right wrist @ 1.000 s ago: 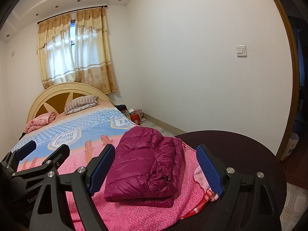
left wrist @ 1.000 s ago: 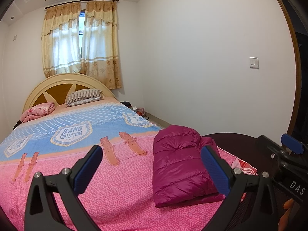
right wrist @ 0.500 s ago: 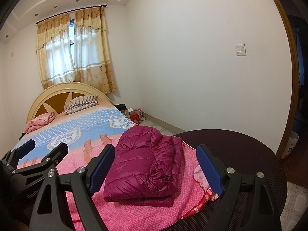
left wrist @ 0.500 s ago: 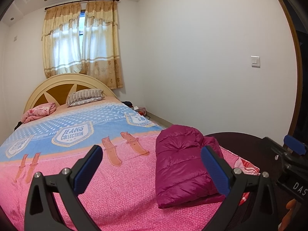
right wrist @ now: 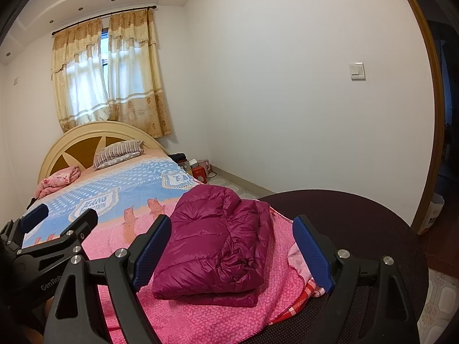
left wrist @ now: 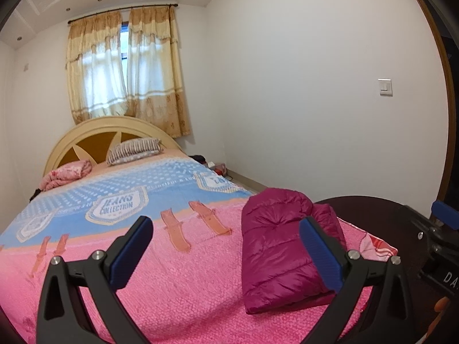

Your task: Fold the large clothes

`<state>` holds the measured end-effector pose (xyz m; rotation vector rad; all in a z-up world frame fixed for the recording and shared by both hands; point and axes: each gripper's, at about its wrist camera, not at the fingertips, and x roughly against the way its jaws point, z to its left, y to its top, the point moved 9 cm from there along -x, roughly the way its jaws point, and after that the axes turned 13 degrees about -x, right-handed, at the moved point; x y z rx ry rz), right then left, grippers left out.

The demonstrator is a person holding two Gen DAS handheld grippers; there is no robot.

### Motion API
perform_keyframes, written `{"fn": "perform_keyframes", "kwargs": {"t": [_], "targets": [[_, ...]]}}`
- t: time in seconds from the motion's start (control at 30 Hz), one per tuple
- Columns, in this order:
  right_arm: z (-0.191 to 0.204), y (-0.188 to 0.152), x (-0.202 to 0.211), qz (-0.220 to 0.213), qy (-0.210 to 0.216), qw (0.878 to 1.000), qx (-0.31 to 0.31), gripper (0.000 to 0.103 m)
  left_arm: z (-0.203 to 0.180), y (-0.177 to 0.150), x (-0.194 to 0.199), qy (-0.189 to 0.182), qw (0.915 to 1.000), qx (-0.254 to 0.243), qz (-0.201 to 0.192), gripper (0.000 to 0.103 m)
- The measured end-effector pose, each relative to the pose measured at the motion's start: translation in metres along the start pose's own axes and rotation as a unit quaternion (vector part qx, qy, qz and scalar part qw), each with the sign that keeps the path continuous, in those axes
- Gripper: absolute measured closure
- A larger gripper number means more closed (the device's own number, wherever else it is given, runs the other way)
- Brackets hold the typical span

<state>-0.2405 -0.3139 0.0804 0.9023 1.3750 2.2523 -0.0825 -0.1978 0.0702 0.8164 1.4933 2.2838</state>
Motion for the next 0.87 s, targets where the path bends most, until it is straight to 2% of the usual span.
{"fn": "perform_keyframes", "kwargs": {"t": [0.2,0.5,0.87], "targets": [[0.0,-0.002,0.0,0.003,-0.001,1.0,0.001,0.016,-0.002,-0.001,-0.003,-0.013,0.9999,0.001,0.008,0.0],[-0.001,-0.003,-0.006,0.009,0.0,1.0,-0.002,0.016,-0.003,-0.003,-0.002,-0.008,0.9999,-0.008,0.004,0.0],[-0.011,-0.004,-0.013,0.01,-0.012,1.0,-0.007,0.016,-0.001,-0.009,-0.012,-0.021,0.9994,0.007,0.025,0.0]]}}
